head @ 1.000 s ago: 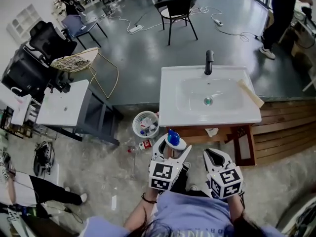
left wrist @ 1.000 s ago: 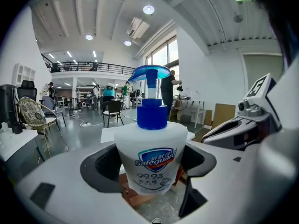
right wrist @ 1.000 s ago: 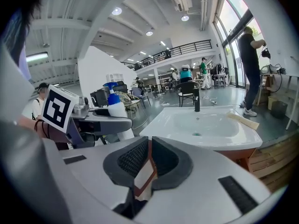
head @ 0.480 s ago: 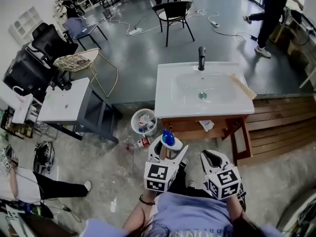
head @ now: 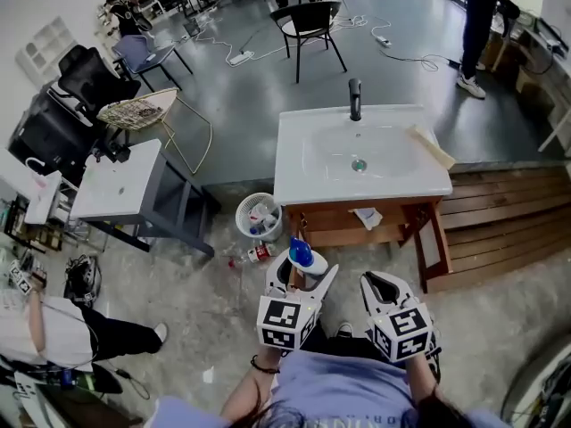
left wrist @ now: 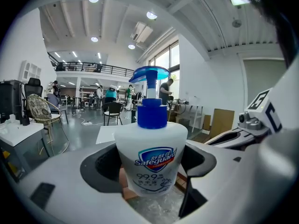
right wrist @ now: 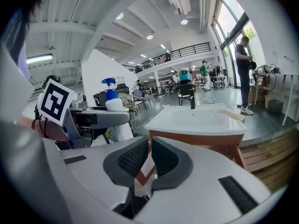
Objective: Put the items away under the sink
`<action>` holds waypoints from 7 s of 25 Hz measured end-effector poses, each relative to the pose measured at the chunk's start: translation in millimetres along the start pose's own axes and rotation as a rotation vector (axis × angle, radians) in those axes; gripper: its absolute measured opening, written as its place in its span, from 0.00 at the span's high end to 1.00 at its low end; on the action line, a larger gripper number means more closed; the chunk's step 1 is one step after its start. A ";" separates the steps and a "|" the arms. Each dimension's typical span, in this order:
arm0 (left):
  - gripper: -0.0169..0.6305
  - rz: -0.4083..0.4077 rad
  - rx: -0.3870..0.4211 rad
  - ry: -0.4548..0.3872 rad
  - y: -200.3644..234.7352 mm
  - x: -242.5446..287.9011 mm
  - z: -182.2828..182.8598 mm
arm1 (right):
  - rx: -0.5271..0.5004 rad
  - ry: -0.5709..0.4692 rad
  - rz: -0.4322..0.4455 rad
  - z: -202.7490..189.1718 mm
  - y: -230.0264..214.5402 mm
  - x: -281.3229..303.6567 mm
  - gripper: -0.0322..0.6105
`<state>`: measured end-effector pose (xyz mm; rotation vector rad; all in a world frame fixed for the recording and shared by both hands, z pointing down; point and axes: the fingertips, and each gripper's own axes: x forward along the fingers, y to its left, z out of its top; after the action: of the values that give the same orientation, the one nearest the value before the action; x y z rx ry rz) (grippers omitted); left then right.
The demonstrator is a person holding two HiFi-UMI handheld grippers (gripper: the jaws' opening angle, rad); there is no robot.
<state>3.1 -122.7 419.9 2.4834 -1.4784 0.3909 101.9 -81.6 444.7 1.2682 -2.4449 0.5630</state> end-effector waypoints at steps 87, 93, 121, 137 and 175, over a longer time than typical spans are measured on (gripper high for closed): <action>0.39 -0.318 0.052 0.149 -41.4 99.2 -126.2 | 0.107 0.051 -0.208 -95.0 -88.5 38.3 0.89; 0.39 -0.216 -0.012 0.178 -32.5 159.5 -164.9 | 0.081 0.087 -0.093 -120.9 -140.4 81.0 0.89; 0.39 0.045 0.039 0.256 65.6 373.6 -332.6 | 0.099 0.051 0.165 -228.2 -197.1 221.2 0.89; 0.39 0.202 0.093 0.163 125.1 443.4 -328.8 | 0.168 0.022 0.114 -260.5 -206.2 237.1 0.89; 0.39 0.133 0.003 0.056 38.7 276.9 -254.9 | 0.049 0.063 0.105 -167.0 -148.2 164.1 0.89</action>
<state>66.9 -285.9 755.3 2.3632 -1.6256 0.4825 152.2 -193.1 693.3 1.1275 -2.4703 0.6845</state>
